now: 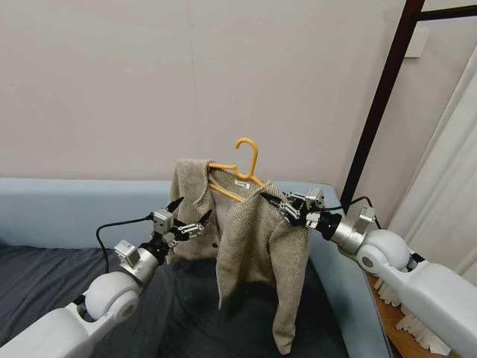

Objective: Pick up the clothes from the sofa and hang them on the clothes hanger.

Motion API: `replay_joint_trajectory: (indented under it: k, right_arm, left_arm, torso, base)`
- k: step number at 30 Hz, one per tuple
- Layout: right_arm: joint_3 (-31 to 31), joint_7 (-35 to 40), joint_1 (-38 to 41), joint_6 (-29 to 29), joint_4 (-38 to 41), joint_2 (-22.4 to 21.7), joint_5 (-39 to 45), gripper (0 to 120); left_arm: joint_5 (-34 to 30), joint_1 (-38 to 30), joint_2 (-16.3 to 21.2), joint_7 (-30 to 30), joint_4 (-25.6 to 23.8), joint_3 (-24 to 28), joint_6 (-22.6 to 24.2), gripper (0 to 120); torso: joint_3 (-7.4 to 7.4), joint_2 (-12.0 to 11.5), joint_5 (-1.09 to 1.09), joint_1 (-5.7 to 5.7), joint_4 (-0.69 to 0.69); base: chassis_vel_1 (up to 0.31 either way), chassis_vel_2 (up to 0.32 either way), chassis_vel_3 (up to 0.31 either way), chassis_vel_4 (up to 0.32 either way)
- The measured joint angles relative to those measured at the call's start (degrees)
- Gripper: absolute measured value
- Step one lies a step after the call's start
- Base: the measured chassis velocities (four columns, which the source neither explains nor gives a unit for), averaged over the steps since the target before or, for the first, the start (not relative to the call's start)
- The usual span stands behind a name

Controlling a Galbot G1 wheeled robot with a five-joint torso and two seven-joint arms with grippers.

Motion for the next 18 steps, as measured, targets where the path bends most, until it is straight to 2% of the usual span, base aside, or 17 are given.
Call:
replay_joint_trajectory:
  k: [2,3,6,7,11,13,17,18]
  right_arm:
    - [0.09,-0.29,-0.11,0.0,-0.3,0.21,-0.01,10]
    - [0.09,-0.29,-0.11,0.0,-0.3,0.21,-0.01,10]
    - [0.16,-0.8,-0.15,0.02,-0.87,0.61,-0.34,10]
    - [0.16,-0.8,-0.15,0.02,-0.87,0.61,-0.34,10]
    - [0.16,-1.14,-0.05,0.08,-1.51,0.87,-0.52,10]
    - [0.16,-1.28,0.06,0.09,-1.68,0.93,-0.56,10]
    - [0.16,-1.68,0.31,0.15,-1.9,1.1,-0.55,10]
    - [0.16,-1.68,0.31,0.15,-1.9,1.1,-0.55,10]
  left_arm:
    - [0.01,-0.49,-0.3,-0.19,0.41,0.49,-0.11,86]
    - [0.01,-0.49,-0.3,-0.19,0.41,0.49,-0.11,86]
    - [-0.66,-1.45,-0.38,-0.12,0.82,0.93,-0.3,71]
    - [-0.66,-1.45,-0.38,-0.12,0.82,0.93,-0.3,71]
    - [-1.88,-1.97,-0.45,0.29,0.53,1.34,-0.47,52]
    - [-2.29,-2.25,-0.45,0.35,0.47,1.57,-0.47,49]
    - [-3.73,-3.6,-0.94,0.39,1.06,2.67,-0.47,29]
    - [-3.73,-3.6,-0.94,0.39,1.06,2.67,-0.47,29]
  torso:
    - [0.0,0.0,0.0,0.0,0.01]
    - [0.0,0.0,0.0,0.0,0.01]
    - [0.0,0.0,0.0,0.0,0.02]
    - [0.0,0.0,0.0,0.0,0.02]
    - [0.0,0.0,0.0,0.0,0.01]
    - [0.0,0.0,0.0,0.0,0.01]
    - [0.0,0.0,0.0,0.0,0.01]
    - [0.0,0.0,0.0,0.0,0.01]
  base:
    - [0.0,0.0,0.0,0.0]
    - [0.0,0.0,0.0,0.0]
    - [0.0,0.0,0.0,0.0]
    - [0.0,0.0,0.0,0.0]
    - [0.0,0.0,0.0,0.0]
    - [0.0,0.0,0.0,0.0]
    - [0.0,0.0,0.0,0.0]
    - [0.0,0.0,0.0,0.0]
